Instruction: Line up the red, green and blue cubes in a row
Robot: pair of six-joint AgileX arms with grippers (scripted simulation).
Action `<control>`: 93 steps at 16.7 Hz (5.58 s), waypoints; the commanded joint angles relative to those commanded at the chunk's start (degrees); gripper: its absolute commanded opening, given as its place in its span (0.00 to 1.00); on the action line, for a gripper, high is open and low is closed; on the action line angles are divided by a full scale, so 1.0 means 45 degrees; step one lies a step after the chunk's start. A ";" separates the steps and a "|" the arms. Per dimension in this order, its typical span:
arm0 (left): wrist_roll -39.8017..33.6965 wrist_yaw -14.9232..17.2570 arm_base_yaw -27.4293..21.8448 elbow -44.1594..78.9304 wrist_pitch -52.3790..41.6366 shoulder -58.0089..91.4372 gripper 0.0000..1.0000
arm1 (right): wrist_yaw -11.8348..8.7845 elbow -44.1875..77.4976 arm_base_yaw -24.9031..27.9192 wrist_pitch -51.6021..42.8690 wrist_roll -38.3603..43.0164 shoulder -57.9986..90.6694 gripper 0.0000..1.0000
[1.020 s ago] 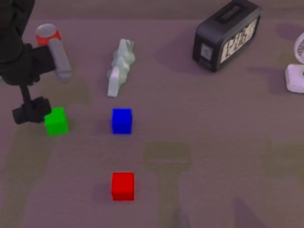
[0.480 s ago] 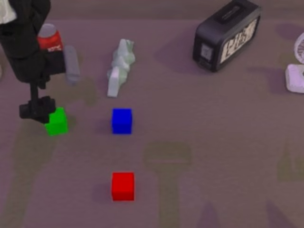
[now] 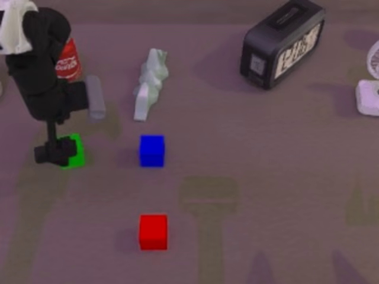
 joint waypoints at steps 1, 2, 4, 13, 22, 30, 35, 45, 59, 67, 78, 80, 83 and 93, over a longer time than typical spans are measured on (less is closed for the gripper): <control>-0.0001 0.0002 -0.0004 -0.0315 0.0543 0.0183 1.00 | 0.0000 0.0000 0.0000 0.0000 0.0000 0.0000 1.00; 0.0001 0.0003 -0.0006 -0.0589 0.0969 0.0353 1.00 | 0.0000 0.0000 0.0000 0.0000 0.0000 0.0000 1.00; 0.0010 0.0005 -0.0008 -0.0908 0.1413 0.0570 1.00 | 0.0000 0.0000 0.0000 0.0000 0.0000 0.0000 1.00; 0.0011 0.0005 -0.0009 -0.0929 0.1441 0.0586 0.62 | 0.0000 0.0000 0.0000 0.0000 0.0000 0.0000 1.00; 0.0011 0.0005 -0.0009 -0.0929 0.1441 0.0586 0.00 | 0.0000 0.0000 0.0000 0.0000 0.0000 0.0000 1.00; -0.0067 0.0041 0.0000 -0.0939 0.1267 0.0386 0.00 | 0.0000 0.0000 0.0000 0.0000 0.0000 0.0000 1.00; -0.0056 0.0040 0.0101 -0.0077 -0.0082 -0.0071 0.00 | 0.0000 0.0000 0.0000 0.0000 0.0000 0.0000 1.00; -0.0200 0.0027 -0.0022 0.0942 -0.1783 -0.0747 0.00 | 0.0000 0.0000 0.0000 0.0000 0.0000 0.0000 1.00; -0.5984 -0.0006 -0.8849 -0.0183 -0.2137 -0.2226 0.00 | 0.0000 0.0000 0.0000 0.0000 0.0000 0.0000 1.00; -0.6081 -0.0002 -0.8947 -0.0535 -0.1601 -0.2044 0.00 | 0.0000 0.0000 0.0000 0.0000 0.0000 0.0000 1.00; -0.6149 -0.0003 -0.9037 -0.2128 0.1015 -0.1054 0.08 | 0.0000 0.0000 0.0000 0.0000 0.0000 0.0000 1.00; -0.6149 -0.0003 -0.9037 -0.2128 0.1015 -0.1054 0.23 | 0.0000 0.0000 0.0000 0.0000 0.0000 0.0000 1.00; -0.6149 -0.0003 -0.9037 -0.2128 0.1015 -0.1054 0.45 | 0.0000 0.0000 0.0000 0.0000 0.0000 0.0000 1.00; -0.6149 -0.0003 -0.9037 -0.2128 0.1015 -0.1054 1.00 | 0.0000 0.0000 0.0000 0.0000 0.0000 0.0000 1.00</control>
